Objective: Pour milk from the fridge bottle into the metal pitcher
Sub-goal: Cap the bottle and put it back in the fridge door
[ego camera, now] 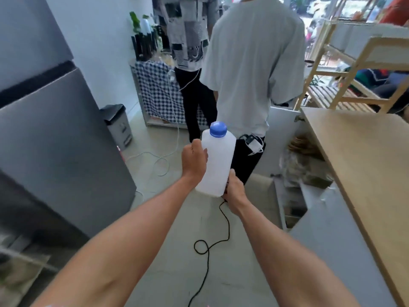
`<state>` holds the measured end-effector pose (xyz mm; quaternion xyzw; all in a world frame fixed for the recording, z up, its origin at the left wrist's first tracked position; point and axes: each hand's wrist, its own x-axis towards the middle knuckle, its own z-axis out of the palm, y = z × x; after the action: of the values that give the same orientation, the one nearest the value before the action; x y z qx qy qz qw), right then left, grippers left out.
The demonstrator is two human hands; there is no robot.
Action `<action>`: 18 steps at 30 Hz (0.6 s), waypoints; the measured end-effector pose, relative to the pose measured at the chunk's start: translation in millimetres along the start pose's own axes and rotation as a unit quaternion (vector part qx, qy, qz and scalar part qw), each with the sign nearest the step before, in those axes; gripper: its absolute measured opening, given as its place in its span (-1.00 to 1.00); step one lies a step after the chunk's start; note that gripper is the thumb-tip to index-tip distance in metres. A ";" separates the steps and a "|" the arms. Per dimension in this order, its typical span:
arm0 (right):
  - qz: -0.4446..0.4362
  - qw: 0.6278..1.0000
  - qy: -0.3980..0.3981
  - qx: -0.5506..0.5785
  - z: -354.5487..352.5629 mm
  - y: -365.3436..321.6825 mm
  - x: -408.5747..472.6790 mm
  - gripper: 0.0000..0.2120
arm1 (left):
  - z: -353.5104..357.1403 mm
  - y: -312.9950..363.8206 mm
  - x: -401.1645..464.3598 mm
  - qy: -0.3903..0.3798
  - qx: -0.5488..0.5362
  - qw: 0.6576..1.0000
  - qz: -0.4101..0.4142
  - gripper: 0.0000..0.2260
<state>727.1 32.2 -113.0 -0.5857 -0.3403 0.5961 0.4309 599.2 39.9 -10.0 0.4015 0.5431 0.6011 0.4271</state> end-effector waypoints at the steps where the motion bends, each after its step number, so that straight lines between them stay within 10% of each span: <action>1: -0.001 1.000 -0.020 -0.008 22.8 -2.4 -0.5 -0.59 | -20.4 1.4 7.4 0.020 0.005 1.000 0.001 -0.69; 7: -0.004 0.985 -0.151 -0.080 141.5 -8.4 -2.9 -0.32 | -131.1 5.9 43.7 0.142 0.006 0.990 -0.004 -0.64; 18: 0.034 0.941 -0.300 -0.153 319.0 7.8 17.5 -0.49 | -288.7 25.2 65.3 0.338 0.051 0.940 0.010 -0.56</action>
<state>410.9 76.7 -101.0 -0.4504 -0.5206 0.6991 0.1933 303.5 11.2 -8.9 0.2013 0.6814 0.6770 0.1918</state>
